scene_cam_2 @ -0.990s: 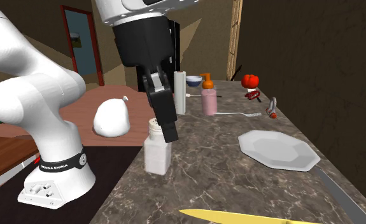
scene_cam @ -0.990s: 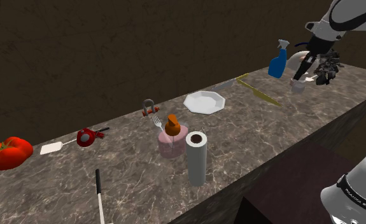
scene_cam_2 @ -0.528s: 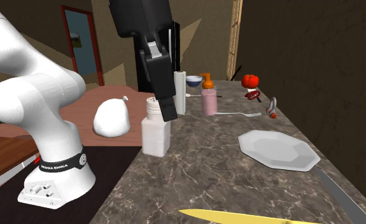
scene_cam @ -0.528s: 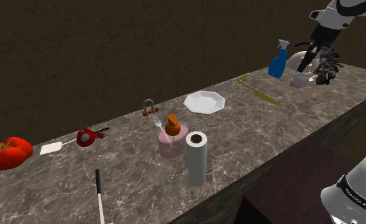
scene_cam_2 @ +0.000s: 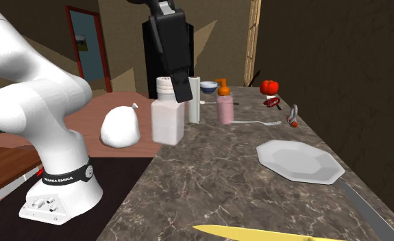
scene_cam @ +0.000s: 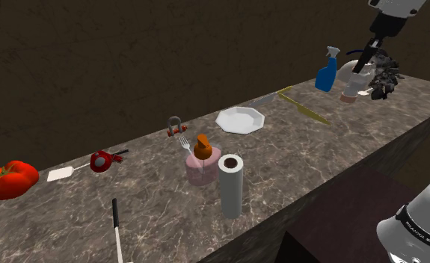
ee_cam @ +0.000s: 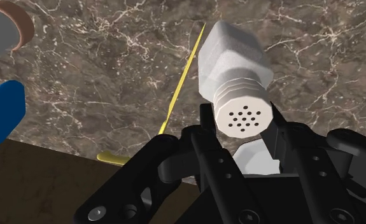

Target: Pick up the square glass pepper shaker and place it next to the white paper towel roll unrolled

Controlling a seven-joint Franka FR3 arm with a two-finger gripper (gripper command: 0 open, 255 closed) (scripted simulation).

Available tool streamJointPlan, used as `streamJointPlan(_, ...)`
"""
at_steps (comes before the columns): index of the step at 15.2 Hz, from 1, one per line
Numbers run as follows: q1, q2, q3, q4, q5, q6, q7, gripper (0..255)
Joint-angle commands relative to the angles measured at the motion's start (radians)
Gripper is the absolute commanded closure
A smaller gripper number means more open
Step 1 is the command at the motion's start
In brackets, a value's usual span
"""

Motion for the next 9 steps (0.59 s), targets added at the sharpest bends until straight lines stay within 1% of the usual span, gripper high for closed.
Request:
streamJointPlan(1,0.000,-0.004,0.004,0.025,0.001,-0.029,0.002,255)
streamJointPlan(9,0.009,0.013,0.016,0.144,0.013,-0.131,0.007,255)
